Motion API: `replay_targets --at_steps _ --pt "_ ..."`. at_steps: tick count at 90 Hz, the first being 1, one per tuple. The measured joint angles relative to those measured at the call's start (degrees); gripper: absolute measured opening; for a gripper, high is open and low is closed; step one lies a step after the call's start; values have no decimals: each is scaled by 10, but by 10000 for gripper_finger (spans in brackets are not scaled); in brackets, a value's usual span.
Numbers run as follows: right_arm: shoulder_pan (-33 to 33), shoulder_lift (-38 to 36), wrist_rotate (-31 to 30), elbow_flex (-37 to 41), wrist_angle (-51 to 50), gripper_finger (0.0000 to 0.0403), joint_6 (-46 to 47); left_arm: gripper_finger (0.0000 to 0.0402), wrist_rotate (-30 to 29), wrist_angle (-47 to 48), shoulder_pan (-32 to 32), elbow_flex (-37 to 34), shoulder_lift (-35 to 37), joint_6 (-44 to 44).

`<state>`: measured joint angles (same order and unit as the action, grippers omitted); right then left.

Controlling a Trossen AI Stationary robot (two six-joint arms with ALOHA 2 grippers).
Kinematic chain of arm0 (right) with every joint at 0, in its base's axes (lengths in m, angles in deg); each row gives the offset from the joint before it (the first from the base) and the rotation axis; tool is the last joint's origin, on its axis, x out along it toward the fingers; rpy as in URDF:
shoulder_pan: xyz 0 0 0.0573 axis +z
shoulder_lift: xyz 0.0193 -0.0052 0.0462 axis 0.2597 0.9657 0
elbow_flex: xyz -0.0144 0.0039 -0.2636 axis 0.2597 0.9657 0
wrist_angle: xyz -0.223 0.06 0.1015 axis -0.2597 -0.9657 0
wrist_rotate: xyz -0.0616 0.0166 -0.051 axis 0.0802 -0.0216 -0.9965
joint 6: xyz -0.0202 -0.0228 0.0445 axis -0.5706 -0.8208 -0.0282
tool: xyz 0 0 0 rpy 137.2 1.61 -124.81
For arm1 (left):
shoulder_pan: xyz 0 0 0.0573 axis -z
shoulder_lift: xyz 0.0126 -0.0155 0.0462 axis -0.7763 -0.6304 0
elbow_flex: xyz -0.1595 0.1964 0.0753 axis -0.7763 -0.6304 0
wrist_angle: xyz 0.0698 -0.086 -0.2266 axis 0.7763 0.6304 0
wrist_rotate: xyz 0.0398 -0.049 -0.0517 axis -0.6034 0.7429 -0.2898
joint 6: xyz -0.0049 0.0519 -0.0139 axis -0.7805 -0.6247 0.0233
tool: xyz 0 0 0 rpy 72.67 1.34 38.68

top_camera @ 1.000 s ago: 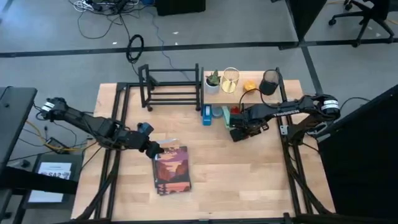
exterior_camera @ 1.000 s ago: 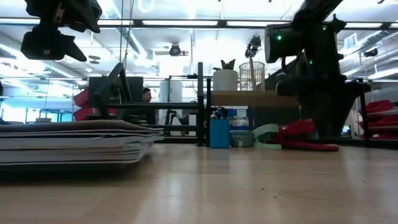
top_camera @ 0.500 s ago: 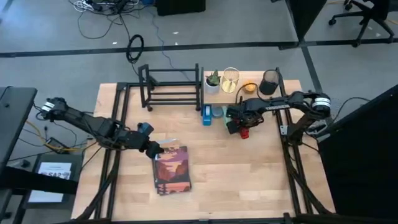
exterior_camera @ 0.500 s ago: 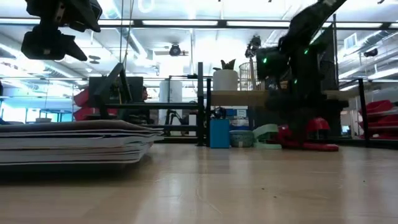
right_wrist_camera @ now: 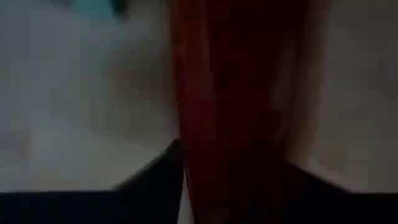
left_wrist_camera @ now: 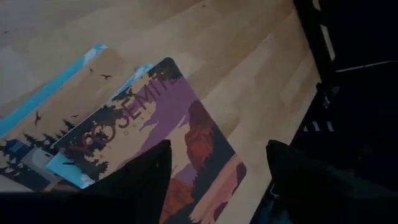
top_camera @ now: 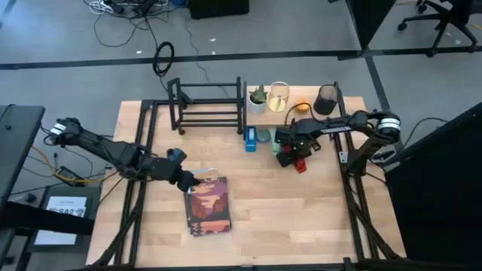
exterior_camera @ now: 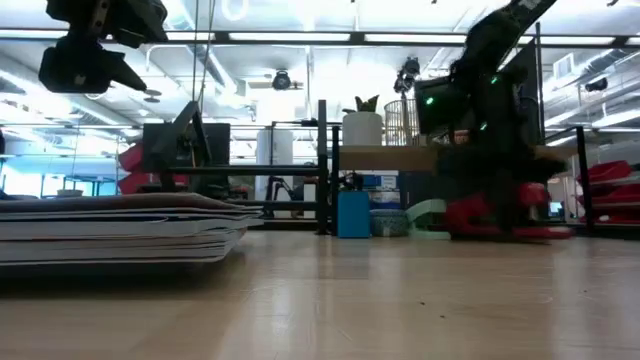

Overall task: Stock shelves
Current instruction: Remove the red stapler from under the shelf

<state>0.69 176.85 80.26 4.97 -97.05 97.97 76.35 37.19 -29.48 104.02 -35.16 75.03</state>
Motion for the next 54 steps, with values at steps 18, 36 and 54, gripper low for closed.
replay_targets --at_steps 18,36,54 --pt "77 -93 33 0 -73 96 90 241 0 1 0 0 0 0" --pt "222 -166 51 -1 -92 96 255 241 -8 1 0 0 0 -2" --pt "403 -160 82 -1 -71 96 389 241 -27 1 0 0 0 -27"
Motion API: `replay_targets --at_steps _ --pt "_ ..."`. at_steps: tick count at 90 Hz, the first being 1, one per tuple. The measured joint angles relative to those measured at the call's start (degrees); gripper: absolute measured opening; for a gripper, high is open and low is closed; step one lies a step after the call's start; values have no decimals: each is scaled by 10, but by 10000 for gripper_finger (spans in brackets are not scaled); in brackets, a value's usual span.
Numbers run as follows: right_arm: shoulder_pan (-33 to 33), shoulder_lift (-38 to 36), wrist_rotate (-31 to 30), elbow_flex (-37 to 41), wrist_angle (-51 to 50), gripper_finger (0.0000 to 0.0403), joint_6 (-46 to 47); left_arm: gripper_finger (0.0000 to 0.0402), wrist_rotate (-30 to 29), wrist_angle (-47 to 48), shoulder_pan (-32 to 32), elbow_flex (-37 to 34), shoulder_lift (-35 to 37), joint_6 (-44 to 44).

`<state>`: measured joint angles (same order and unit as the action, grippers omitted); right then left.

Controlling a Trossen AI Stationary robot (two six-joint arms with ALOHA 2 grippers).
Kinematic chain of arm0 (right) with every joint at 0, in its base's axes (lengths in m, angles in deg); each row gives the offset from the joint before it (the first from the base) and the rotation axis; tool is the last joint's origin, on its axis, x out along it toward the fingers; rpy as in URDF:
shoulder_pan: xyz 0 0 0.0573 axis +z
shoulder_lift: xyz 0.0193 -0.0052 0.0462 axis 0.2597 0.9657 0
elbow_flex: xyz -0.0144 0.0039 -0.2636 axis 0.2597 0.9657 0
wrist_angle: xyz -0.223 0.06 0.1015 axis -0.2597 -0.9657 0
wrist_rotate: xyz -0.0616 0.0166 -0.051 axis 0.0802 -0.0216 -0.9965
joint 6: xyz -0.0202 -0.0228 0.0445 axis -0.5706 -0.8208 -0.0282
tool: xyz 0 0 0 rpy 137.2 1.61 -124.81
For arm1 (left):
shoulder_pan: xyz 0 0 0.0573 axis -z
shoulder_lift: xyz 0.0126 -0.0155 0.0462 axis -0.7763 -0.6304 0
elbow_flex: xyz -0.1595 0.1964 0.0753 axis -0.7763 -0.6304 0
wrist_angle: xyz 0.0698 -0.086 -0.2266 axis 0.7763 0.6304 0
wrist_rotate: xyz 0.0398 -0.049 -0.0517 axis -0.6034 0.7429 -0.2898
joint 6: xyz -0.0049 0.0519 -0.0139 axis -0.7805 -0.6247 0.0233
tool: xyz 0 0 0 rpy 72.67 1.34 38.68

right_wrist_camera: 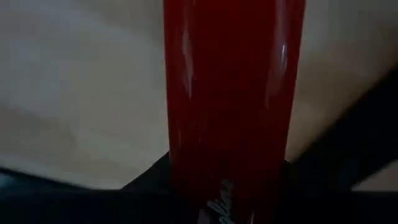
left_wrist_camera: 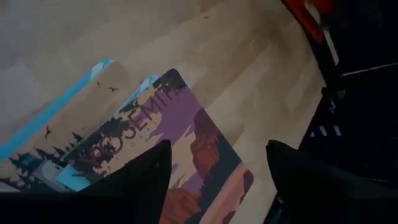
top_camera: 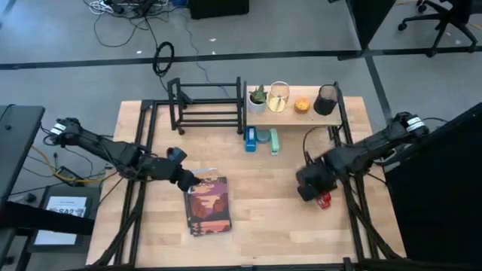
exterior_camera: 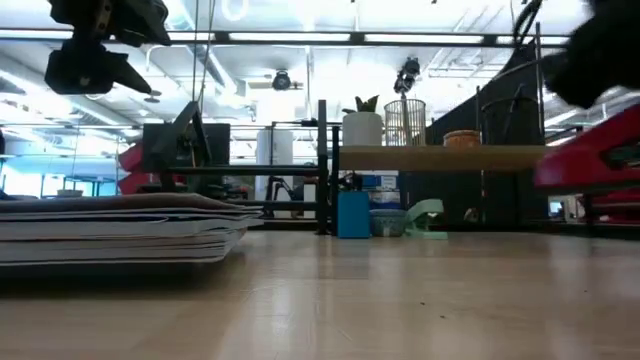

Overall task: Stock shelves
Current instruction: Remove the red stapler from under the shelf

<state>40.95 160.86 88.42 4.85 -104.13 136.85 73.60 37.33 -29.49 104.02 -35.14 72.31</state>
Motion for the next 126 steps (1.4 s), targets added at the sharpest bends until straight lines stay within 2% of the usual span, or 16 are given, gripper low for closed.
replay_targets --at_steps 10,21,37,50,66,81,106,126 --pt "95 26 11 0 44 96 -11 241 -2 0 0 0 0 -18" --pt "174 64 39 0 98 96 -106 241 -3 0 0 0 0 -31" --pt "244 128 96 -1 161 96 -264 241 9 0 0 0 0 -78" --pt "279 170 100 -1 199 96 -303 241 30 0 0 0 0 -83" --pt "308 197 91 -2 246 96 -314 241 38 -1 0 0 0 -81" --pt "331 199 85 -2 239 109 -324 241 40 -1 0 0 0 -79" --pt "336 179 133 -5 223 183 -246 241 40 -4 0 0 0 -76" --pt "311 106 133 -27 151 264 -161 241 39 -19 0 0 0 -76"
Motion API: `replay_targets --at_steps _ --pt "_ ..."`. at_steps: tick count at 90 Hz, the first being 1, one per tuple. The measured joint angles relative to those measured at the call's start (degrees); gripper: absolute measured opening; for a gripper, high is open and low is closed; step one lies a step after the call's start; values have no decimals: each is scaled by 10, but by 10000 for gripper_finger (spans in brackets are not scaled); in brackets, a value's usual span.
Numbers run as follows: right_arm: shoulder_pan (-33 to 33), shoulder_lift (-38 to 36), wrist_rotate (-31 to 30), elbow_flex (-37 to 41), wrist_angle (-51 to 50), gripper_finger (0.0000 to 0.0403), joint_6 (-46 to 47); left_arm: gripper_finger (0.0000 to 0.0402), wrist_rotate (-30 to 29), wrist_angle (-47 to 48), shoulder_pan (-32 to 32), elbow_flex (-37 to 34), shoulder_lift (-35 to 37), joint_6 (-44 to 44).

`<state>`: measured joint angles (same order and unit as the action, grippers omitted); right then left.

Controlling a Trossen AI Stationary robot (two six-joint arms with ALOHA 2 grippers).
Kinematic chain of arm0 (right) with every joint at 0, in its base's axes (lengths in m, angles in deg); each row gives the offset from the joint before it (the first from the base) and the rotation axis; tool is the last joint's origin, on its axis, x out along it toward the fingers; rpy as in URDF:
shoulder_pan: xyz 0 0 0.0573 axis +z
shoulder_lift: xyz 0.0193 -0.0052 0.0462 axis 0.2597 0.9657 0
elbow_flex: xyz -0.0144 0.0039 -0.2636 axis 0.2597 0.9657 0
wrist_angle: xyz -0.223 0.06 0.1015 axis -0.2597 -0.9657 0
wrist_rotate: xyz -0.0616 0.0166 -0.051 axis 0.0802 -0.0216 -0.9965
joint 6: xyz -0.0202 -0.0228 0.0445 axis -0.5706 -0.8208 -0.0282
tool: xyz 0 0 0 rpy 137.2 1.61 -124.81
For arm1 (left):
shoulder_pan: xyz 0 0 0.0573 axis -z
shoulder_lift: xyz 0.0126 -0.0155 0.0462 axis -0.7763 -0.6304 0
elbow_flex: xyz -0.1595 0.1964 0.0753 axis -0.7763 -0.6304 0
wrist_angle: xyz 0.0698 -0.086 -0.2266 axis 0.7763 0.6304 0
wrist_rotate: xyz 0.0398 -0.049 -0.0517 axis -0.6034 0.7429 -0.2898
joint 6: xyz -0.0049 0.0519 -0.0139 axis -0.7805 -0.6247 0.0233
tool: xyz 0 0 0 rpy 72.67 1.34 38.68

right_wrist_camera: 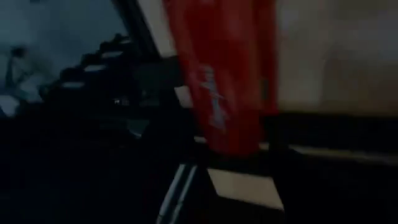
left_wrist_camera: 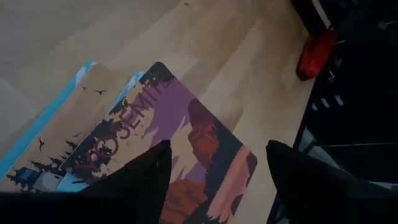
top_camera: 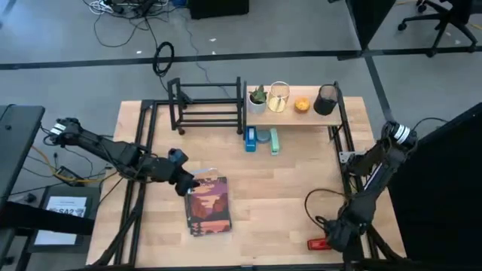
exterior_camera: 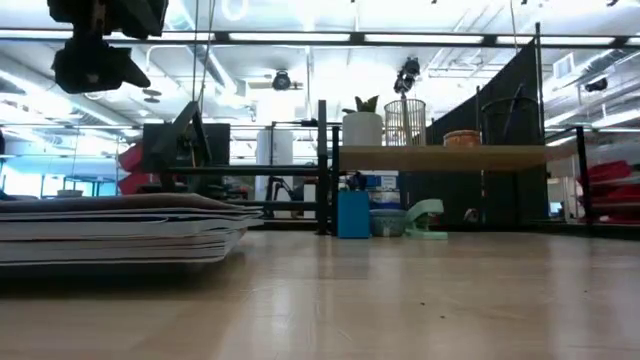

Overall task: Stock shelves
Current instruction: Remove the red stapler from under the shelf, then remove the green stapler from under the shelf

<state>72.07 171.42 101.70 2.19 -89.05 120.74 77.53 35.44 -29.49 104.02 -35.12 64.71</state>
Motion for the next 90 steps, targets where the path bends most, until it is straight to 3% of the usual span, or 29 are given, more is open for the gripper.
replay_targets --at_steps 17,30,37,52,57,69,90 --pt "-44 -103 -50 -11 -60 291 109 241 0 -17 0 0 0 0" --pt "-100 -179 -156 -15 -81 286 205 241 -3 -16 0 0 0 0" --pt "-136 -202 -246 -15 -73 279 221 241 -7 -15 0 0 0 0" --pt "-206 -202 -500 -16 -10 270 212 241 -8 -16 0 0 0 -3" --pt "-241 -187 -542 -16 -21 268 203 241 -8 -15 0 0 0 -4" --pt "-342 -136 -539 -15 -57 272 193 241 -8 -15 0 0 0 -5" --pt "-501 -15 -458 -15 -12 298 90 241 -7 -15 0 0 0 -6"
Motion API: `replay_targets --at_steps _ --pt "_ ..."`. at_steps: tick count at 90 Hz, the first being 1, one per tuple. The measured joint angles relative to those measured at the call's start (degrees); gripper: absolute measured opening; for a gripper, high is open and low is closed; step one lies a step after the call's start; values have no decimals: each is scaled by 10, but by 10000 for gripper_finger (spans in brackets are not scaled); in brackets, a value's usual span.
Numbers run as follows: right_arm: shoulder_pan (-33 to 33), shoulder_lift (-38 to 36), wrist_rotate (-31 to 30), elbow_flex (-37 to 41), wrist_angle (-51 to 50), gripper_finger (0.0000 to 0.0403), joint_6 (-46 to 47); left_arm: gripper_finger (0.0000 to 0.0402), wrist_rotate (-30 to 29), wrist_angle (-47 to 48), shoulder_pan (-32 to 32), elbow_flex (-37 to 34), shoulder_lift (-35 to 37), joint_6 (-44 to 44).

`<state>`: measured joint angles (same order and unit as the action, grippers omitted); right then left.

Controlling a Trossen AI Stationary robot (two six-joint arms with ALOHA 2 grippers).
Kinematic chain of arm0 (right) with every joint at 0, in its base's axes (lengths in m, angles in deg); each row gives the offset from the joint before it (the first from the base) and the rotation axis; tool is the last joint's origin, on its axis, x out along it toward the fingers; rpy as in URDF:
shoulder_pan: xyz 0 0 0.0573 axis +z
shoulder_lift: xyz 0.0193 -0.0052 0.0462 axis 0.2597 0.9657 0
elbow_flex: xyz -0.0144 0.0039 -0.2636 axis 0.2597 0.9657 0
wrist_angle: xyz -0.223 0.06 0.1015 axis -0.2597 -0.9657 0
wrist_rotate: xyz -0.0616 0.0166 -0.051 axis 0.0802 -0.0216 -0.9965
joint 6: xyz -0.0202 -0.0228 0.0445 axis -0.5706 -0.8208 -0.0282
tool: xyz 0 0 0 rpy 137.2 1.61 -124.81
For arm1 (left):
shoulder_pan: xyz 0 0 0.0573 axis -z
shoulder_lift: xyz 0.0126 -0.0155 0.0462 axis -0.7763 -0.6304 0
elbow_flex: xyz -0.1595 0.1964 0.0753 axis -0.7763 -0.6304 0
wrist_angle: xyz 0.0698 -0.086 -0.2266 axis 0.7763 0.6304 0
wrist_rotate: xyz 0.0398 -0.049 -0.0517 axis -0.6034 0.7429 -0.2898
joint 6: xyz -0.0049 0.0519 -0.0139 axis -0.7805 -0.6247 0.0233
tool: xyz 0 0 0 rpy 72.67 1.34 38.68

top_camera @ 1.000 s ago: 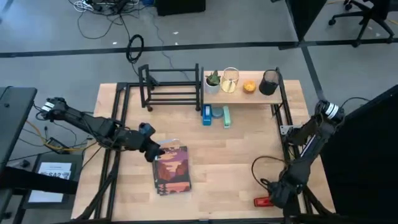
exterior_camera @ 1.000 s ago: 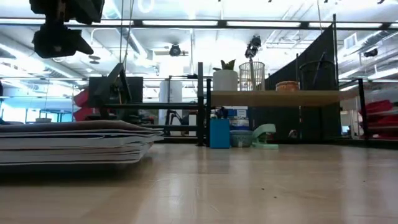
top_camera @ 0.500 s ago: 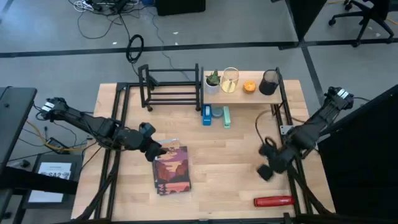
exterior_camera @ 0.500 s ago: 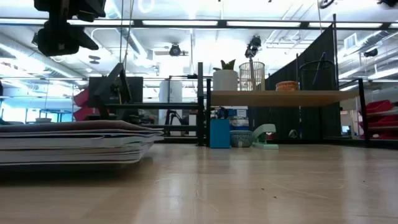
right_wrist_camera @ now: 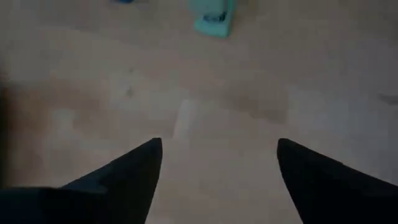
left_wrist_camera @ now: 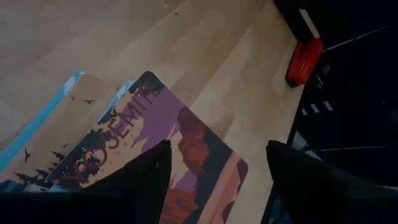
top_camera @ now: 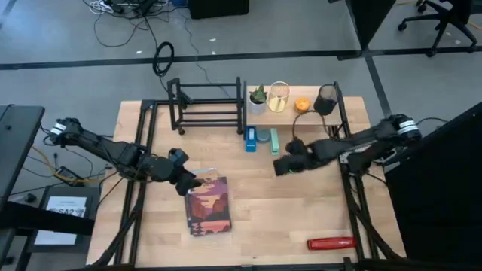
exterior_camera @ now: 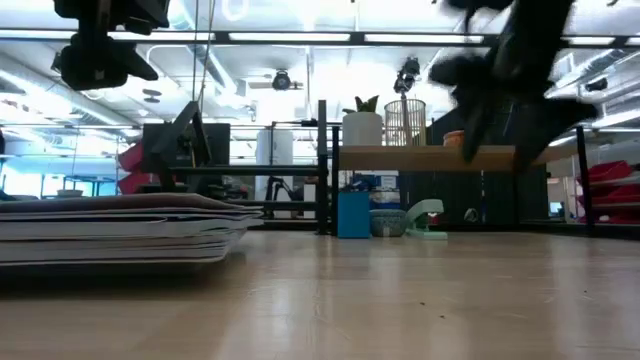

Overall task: Stock shelves
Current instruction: Remove the green stapler from under the shelf

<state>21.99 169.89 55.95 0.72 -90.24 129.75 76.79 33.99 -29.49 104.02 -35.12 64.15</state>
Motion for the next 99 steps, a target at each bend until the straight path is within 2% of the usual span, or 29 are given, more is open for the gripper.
replay_targets --at_steps 9,18,30,69,85,99 --pt "-55 45 35 0 44 320 -46 241 0 0 0 0 0 0" --pt "-98 80 40 0 67 338 -50 241 0 1 0 0 0 -1" --pt "-139 107 50 0 91 340 -52 241 0 1 0 0 0 -1" --pt "-212 125 47 0 142 289 -109 241 1 3 0 0 0 -1" --pt "-216 151 51 1 150 271 -123 241 1 2 0 0 0 3" --pt "-207 157 55 0 155 238 -122 241 0 -2 0 0 0 5"
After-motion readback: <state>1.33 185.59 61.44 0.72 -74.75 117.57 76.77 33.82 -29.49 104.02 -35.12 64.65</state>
